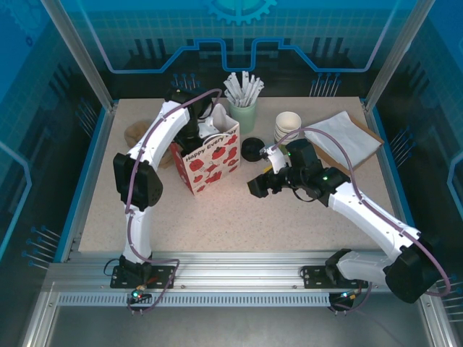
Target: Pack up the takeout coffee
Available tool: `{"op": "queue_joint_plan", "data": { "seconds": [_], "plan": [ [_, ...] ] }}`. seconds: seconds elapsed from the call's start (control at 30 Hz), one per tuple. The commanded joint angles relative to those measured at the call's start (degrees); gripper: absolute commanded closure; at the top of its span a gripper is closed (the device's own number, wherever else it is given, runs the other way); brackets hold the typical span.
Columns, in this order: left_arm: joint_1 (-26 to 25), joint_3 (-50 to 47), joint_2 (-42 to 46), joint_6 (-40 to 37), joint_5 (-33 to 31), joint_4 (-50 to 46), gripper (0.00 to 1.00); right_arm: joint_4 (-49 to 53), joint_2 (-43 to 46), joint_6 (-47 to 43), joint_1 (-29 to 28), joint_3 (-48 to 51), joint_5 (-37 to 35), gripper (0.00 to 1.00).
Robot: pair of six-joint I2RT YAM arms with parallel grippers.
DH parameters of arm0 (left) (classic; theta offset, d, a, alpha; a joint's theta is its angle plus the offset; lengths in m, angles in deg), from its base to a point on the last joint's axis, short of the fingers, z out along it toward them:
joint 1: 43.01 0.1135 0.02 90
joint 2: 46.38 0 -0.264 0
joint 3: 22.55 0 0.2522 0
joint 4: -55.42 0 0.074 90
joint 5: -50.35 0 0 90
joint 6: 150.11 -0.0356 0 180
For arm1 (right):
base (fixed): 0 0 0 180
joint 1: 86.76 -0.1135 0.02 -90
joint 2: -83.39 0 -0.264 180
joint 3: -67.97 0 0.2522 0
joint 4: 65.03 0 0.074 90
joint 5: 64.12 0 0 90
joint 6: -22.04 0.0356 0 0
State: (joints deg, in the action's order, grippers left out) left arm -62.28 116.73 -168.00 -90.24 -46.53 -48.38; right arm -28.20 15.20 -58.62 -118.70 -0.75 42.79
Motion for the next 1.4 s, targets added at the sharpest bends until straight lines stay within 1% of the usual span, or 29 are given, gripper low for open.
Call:
{"op": "queue_joint_plan", "data": {
  "seconds": [0.0,0.9,1.37],
  "plan": [
    [0.9,1.8,0.7,0.2,-0.3,-0.5,0.50,0.4,-0.6,-0.7,-0.9,-0.7,0.7,0.13],
    [1.4,-0.7,1.7,-0.1,1.5,1.7,0.50,0.7,-1.6,-0.7,-1.3,-0.6,0.7,0.13],
    [1.5,-1.8,0.2,-0.1,1.2,2.2,0.50,0.7,-1.6,-0.7,-1.4,-0.6,0.8,0.13]
  ]
}}
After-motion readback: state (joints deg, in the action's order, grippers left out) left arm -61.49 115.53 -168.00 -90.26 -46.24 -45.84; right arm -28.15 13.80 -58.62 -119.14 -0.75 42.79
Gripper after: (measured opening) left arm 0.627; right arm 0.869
